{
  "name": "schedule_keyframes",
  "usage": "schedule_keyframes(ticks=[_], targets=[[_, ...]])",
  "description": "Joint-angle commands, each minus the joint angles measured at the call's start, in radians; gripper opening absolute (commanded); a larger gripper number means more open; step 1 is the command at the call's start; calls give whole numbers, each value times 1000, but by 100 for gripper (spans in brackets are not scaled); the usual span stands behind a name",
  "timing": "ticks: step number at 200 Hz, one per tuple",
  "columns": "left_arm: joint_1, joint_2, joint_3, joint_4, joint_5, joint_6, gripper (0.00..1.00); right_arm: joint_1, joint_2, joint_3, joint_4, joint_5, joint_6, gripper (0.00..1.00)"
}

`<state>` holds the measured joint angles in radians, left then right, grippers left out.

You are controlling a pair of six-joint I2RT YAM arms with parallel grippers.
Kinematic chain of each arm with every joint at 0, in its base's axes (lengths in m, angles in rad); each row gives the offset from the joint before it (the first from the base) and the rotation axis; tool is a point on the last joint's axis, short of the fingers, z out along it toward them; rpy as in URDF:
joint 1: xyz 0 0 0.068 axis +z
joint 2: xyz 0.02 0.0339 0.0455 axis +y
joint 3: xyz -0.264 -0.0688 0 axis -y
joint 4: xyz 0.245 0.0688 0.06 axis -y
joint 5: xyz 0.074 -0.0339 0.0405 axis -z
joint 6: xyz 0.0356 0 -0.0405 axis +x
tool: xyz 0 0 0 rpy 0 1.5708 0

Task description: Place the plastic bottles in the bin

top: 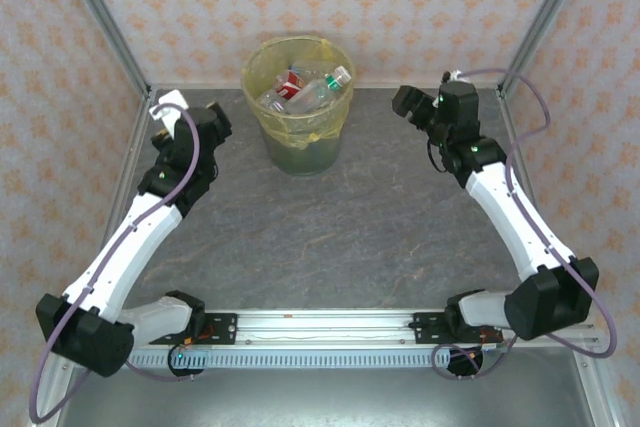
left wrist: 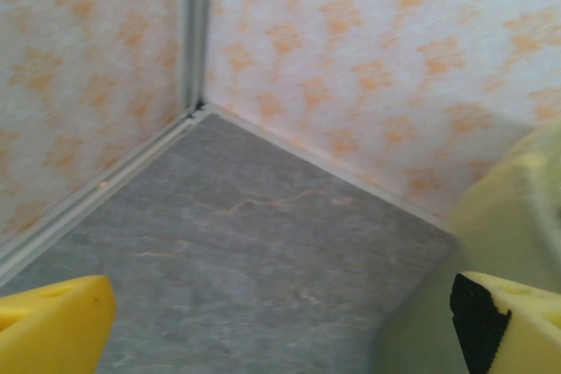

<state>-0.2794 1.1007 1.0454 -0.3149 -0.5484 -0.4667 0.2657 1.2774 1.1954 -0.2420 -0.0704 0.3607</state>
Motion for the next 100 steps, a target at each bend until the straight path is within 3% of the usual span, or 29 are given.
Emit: schedule_keyframes(ticks=[1,61,81,100], targets=[[44,-66,-142,89,-53,-7,99,-5,-75,-109,81,222,-41,95],[156,-43,-439,259,-177,5,99,-6,-133,-530,428,549,-143,100],[173,7,-517,397,-235,48,99,-6,-101,-620,548,636,-170,100],[180,47,-574,556,-189,139,99,-9,-21,-661,619,752,-172,100]])
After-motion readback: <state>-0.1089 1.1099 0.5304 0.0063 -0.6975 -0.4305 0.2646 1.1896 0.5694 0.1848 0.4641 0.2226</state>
